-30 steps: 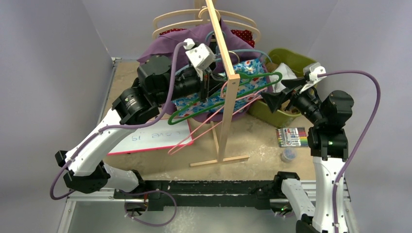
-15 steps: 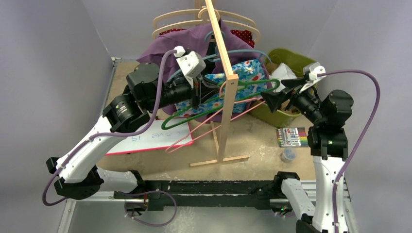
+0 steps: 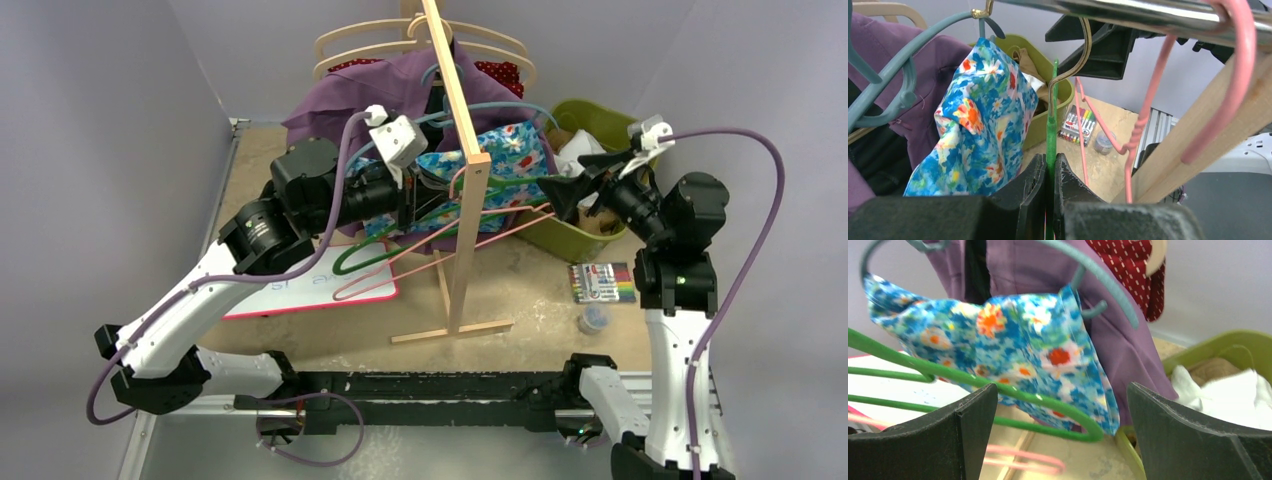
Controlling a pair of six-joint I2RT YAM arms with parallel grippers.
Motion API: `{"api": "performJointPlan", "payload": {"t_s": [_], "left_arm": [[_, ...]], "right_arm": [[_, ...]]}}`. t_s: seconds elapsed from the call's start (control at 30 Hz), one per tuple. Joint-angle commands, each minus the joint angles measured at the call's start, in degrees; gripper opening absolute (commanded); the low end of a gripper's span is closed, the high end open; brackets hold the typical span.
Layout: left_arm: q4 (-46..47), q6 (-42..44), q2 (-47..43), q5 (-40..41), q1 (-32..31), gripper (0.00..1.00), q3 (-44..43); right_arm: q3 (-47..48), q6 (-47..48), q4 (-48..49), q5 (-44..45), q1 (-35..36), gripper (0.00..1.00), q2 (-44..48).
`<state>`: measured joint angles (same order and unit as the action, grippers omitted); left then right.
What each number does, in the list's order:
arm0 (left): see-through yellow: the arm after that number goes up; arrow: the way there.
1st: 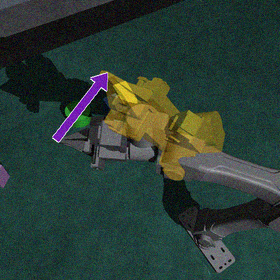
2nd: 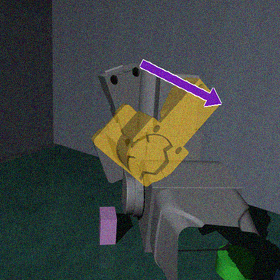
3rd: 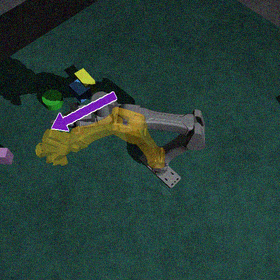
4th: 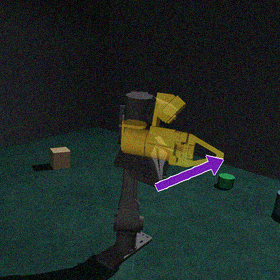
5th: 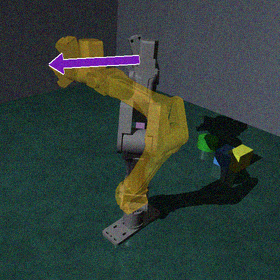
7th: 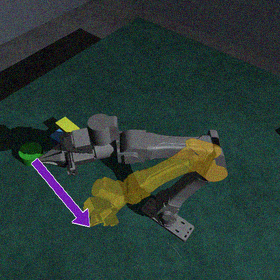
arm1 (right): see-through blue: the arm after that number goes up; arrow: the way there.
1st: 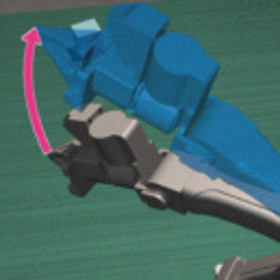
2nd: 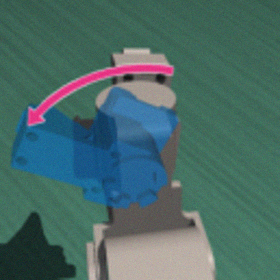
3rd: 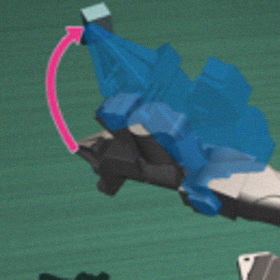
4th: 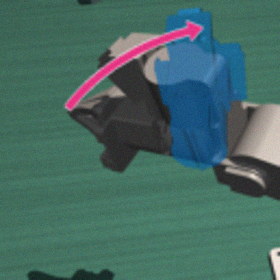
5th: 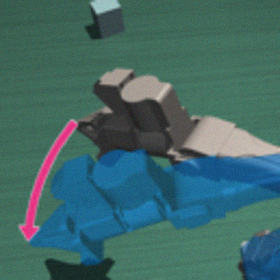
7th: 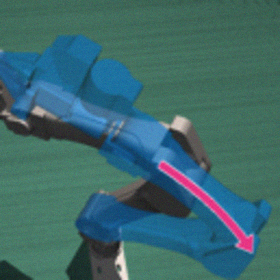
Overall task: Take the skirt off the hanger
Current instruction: Place the hanger at the clothesline.
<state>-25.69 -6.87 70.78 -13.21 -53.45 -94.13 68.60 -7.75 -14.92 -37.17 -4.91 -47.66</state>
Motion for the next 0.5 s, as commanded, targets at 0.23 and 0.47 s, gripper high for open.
{"api": "performJointPlan", "payload": {"t_s": [0.23,0.47], "left_arm": [[3.3,1.5,7.5,0.8,-0.3,0.00,-10.3],[1.9,1.6,10.8,1.4,-0.3,0.00,-13.0]], "right_arm": [[9.8,-14.3,22.5,-23.2,0.2,0.98,-7.2],[15.5,-13.6,23.5,-18.5,9.8,0.97,-10.1]]}}
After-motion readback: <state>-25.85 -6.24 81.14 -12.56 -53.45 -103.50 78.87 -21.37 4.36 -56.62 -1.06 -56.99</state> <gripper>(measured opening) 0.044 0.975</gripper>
